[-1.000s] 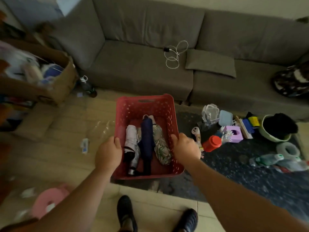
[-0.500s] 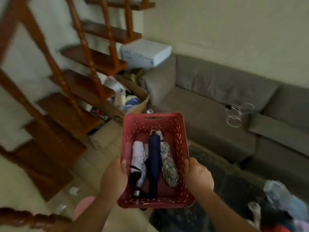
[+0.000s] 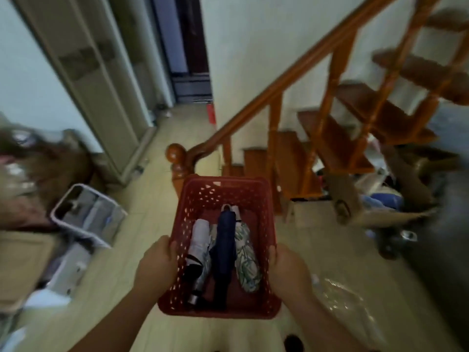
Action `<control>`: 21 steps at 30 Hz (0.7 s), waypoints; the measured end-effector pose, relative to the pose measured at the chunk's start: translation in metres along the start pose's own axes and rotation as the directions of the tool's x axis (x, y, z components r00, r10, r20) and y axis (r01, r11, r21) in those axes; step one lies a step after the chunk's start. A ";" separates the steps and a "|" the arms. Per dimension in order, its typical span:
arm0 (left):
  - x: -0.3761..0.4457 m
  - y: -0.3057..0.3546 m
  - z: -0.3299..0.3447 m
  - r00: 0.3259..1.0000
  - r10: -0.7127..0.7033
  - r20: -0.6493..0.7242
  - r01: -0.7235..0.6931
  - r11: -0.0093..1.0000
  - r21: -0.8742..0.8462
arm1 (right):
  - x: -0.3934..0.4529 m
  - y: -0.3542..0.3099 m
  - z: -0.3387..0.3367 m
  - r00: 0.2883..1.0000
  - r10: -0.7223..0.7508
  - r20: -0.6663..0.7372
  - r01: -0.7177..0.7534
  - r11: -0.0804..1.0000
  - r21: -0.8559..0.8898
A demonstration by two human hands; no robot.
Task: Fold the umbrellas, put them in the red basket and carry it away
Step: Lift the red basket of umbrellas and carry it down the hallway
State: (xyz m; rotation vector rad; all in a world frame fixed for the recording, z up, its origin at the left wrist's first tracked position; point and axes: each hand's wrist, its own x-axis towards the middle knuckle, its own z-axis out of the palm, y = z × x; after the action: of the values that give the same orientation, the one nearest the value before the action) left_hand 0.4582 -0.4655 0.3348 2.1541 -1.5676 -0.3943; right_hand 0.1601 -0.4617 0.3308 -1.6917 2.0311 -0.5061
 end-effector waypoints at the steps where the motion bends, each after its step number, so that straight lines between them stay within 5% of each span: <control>1: 0.004 -0.019 -0.013 0.998 -0.051 -0.038 0.051 0.999 -0.001 | 0.009 -0.023 0.013 0.998 -0.053 0.025 0.053 0.999 0.009; 11: 0.075 -0.218 -0.125 0.890 -0.399 -0.219 0.386 0.917 -0.101 | 0.078 -0.266 0.152 0.888 -0.393 0.238 0.403 0.915 0.007; 21: 0.306 -0.339 -0.215 0.921 -0.357 -0.156 0.353 0.934 -0.052 | 0.211 -0.475 0.272 0.886 -0.392 0.246 0.414 0.909 -0.043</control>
State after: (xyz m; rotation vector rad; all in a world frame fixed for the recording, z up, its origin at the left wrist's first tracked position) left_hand 0.9357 -0.6292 0.3564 2.3891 -1.0774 -0.3355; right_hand 0.6677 -0.7550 0.3404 -2.1380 1.5609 -0.3234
